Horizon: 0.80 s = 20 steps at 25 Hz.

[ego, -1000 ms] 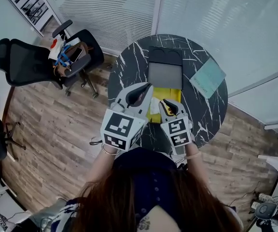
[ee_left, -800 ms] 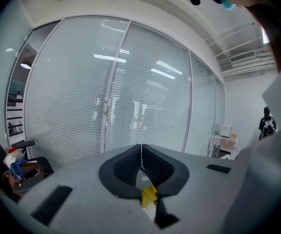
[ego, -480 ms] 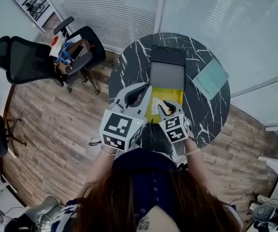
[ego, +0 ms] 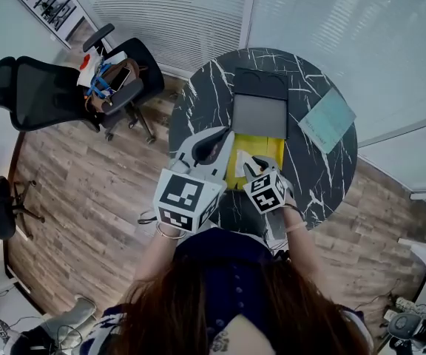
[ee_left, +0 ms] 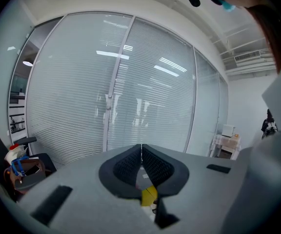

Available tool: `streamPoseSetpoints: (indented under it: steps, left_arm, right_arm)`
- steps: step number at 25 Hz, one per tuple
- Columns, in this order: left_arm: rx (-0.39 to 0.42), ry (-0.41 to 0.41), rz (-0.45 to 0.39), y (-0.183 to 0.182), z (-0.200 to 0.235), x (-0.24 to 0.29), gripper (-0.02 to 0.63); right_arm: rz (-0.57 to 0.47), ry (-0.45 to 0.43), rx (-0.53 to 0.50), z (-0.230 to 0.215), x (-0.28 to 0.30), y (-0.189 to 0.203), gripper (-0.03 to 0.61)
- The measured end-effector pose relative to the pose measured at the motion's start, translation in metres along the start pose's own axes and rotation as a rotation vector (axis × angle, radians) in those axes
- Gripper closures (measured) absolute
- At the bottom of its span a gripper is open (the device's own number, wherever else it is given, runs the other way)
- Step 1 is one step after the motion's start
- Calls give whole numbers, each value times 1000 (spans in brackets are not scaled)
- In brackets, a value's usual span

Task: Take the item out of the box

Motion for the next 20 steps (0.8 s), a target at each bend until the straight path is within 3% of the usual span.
streamPoseSetpoints:
  steps: [20]
  left_arm:
    - [-11, -22, 33, 8, 7, 5, 586]
  right_arm:
    - [138, -46, 21, -2, 48, 31, 476]
Point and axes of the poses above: the fingertips, and each gripper's own axes: x forward along the fingers, z to its left, y out of its underside, the point moved 6 cm from there along -x, backward along the fingers, and after that the axes turned 11 degrees about -y, right-handed, at the moved point
